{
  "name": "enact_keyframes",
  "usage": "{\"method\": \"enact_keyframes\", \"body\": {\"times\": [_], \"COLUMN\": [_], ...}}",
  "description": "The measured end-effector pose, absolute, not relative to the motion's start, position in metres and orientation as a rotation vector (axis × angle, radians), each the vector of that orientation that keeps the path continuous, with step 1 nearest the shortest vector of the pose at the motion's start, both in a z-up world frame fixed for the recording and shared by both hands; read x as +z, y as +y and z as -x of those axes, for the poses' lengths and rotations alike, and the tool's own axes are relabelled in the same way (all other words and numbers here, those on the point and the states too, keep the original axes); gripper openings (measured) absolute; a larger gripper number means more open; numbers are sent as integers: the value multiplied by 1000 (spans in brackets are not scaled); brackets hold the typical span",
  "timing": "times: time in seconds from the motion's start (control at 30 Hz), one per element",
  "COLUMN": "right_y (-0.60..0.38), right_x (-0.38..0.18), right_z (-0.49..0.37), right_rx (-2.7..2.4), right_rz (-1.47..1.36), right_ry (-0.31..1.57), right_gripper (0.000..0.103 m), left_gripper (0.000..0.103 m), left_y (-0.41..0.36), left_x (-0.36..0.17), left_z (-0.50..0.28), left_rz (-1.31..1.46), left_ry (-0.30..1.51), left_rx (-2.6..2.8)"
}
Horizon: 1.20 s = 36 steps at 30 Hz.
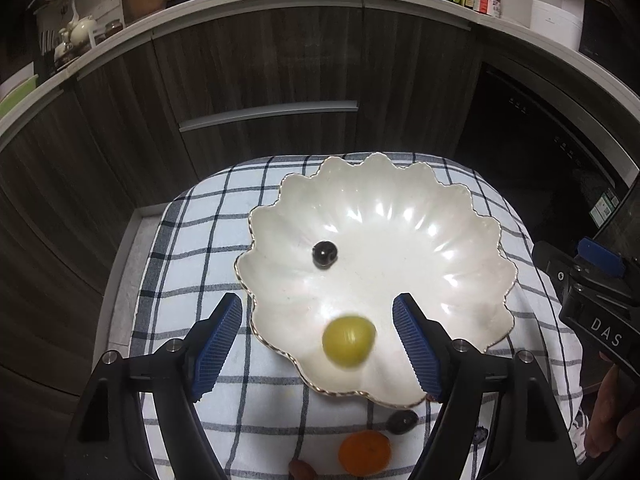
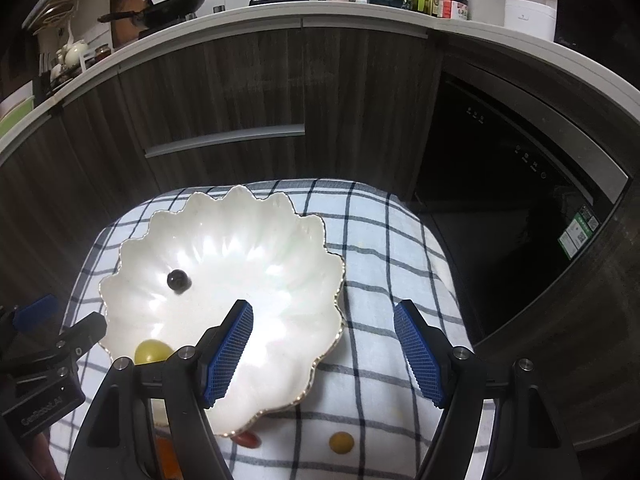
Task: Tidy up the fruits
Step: 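Withdraw both tools from the bowl back toward the remaining fruits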
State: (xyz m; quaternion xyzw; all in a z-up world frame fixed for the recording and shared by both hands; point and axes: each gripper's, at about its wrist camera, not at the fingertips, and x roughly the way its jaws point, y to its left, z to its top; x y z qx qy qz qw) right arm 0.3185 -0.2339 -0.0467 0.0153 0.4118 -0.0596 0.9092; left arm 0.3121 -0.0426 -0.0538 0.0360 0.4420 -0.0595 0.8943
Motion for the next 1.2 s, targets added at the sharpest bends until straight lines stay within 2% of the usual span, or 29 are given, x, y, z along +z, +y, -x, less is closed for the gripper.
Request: {"method": "enact_keyframes", "body": {"times": [1.2], "right_y": [-249], "right_x": [-45], "right_z": [-244], "right_rx": [-129], "right_rz": [-28], "right_ry": [802], "right_gripper": [74], "left_gripper": [77], "left_y": [-57], "left_x": [-59], "left_z": [-235], "left_rz": [-105], "left_ry": [853], "left_rx": [-132]}}
